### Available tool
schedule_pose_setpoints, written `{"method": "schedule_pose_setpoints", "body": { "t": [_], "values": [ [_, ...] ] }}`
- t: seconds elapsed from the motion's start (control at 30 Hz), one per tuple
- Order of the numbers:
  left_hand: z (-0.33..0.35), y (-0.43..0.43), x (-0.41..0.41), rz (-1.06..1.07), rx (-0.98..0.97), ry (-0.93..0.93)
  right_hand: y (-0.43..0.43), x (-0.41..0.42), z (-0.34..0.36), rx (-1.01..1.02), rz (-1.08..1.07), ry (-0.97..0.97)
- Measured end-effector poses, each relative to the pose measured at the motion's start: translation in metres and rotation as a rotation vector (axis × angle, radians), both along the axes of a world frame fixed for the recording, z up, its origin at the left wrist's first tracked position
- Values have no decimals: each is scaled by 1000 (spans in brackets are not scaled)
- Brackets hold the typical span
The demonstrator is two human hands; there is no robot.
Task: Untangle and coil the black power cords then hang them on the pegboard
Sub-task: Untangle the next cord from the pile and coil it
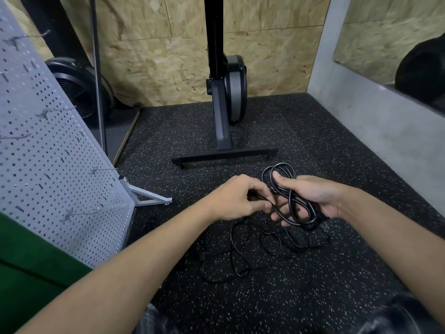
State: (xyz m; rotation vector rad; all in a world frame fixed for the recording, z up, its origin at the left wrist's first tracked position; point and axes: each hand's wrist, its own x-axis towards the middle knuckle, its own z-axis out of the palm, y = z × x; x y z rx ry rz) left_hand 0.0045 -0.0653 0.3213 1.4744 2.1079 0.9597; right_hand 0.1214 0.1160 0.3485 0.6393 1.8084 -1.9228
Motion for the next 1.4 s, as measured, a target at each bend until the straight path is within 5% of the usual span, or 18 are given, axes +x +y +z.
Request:
{"method": "schedule_pose_setpoints", "body": {
  "t": [0.23,0.4,0.67,0.83,1.0,1.17,1.4],
  "values": [
    [-2,2,6,161,253,114,-4,-4,-2,26,89,30],
    [-1,-5,-7,208,193,154,-2,-4,5,74,103,182],
    [-27,-7,-25,65,-58,-179,6,-2,1,168,163,260],
    [-19,-4,-13,64,-94,-497,8,-4,6,68,77,341],
    [-32,-5,-13,189,24,-593,8,-7,1,-87,-34,371],
    [-24,-4,-18,373,169,-237,11,-10,-1,-2,-134,312],
    [-5,5,-2,439,219,-180,8,-8,-11,169,-37,157]
  ]
}}
